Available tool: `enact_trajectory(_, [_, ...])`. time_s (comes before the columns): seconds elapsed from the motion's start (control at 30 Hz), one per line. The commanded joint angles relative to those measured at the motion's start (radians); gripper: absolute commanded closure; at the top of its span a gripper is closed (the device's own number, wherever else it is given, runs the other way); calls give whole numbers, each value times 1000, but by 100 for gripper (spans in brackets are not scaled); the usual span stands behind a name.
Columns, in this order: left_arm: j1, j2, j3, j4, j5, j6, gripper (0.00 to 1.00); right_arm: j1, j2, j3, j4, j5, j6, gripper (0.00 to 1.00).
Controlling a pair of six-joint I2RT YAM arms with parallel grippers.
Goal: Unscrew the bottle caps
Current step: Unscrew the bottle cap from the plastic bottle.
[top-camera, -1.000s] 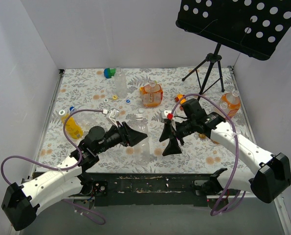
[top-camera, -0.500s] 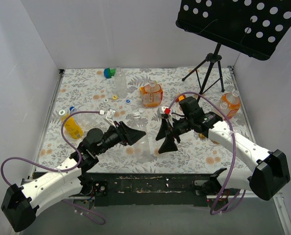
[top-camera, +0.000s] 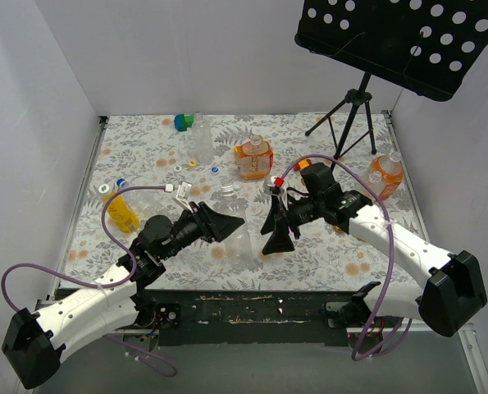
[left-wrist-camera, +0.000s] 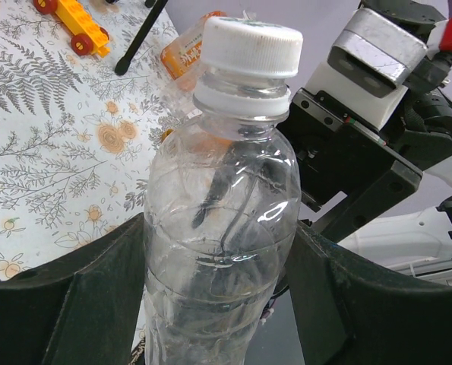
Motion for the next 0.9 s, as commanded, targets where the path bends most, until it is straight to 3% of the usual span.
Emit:
enact_trajectory(0.0, [-3,-24,-18,27,-25,-5,83,5,-43,-29,91,42,110,16])
enact_trajectory(0.27, [-3,-32,-32,52,-33,-23,83,6,-83,-90,197,87,247,15])
enact_trajectory(0.6, [-3,-9,-35,104,-45,-57,83,5,-37,-20,252,67,303,8])
enact_trajectory(0.87, [-13,39,-44,178,-127,-93,84,34,31,-12,378,-11,501,6])
